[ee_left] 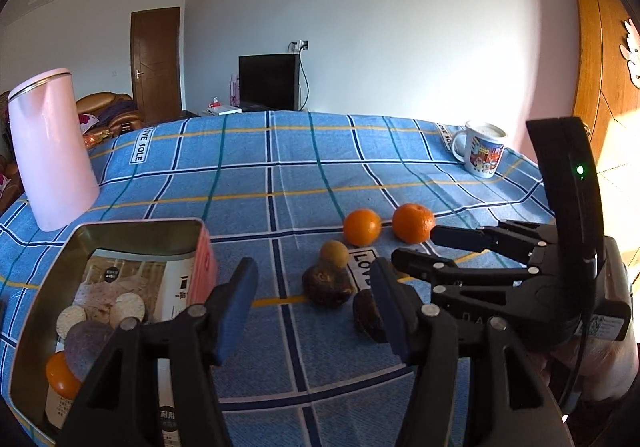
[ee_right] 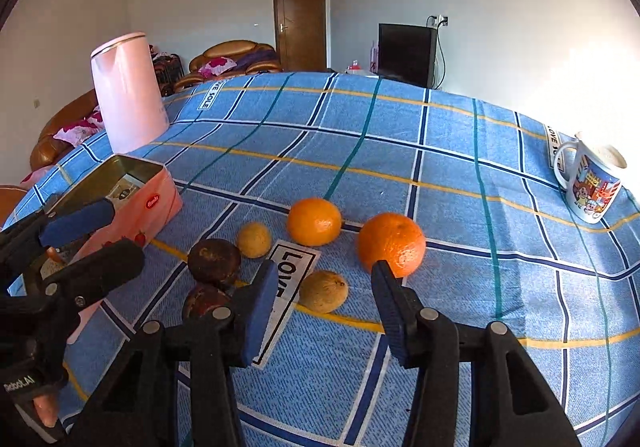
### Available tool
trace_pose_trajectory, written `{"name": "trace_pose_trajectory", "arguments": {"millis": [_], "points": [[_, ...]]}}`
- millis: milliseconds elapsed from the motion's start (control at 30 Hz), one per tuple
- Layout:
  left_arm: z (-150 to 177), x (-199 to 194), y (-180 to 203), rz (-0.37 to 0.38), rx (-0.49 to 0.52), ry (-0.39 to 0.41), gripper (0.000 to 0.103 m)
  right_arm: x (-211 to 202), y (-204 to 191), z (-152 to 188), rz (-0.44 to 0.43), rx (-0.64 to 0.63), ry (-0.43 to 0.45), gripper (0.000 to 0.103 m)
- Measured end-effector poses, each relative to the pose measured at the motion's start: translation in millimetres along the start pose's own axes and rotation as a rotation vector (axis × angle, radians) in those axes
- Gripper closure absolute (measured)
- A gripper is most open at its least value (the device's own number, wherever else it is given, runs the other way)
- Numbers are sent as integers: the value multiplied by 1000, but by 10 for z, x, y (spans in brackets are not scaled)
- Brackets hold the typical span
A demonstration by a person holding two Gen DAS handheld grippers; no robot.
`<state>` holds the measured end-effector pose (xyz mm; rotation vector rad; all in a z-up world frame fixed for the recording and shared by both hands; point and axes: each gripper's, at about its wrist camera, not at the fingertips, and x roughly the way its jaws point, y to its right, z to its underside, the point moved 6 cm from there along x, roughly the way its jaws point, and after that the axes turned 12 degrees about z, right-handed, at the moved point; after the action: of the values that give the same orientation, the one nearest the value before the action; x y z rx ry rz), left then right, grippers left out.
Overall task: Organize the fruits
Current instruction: 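Grasp a dark mangosteen with the left tool while the right tool grasps a brown round fruit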
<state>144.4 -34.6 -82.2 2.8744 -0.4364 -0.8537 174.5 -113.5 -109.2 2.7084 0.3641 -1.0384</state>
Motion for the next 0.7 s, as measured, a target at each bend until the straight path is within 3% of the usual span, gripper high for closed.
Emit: {"name": "trace_pose_trajectory", "arguments": {"millis": [300,567,633,700], "points": [[40,209,126,46,13,-86,42,271,-35,69,-15,-31,-130,71],[109,324,173,92,5,-154,53,107,77,59,-11,2,-67,72],[136,379,220,108,14,-186,61,25,138,86,-11,28,-46,72],[182,481,258,133,7,-233,63,-29,202,88,-12,57,-23,72]]}}
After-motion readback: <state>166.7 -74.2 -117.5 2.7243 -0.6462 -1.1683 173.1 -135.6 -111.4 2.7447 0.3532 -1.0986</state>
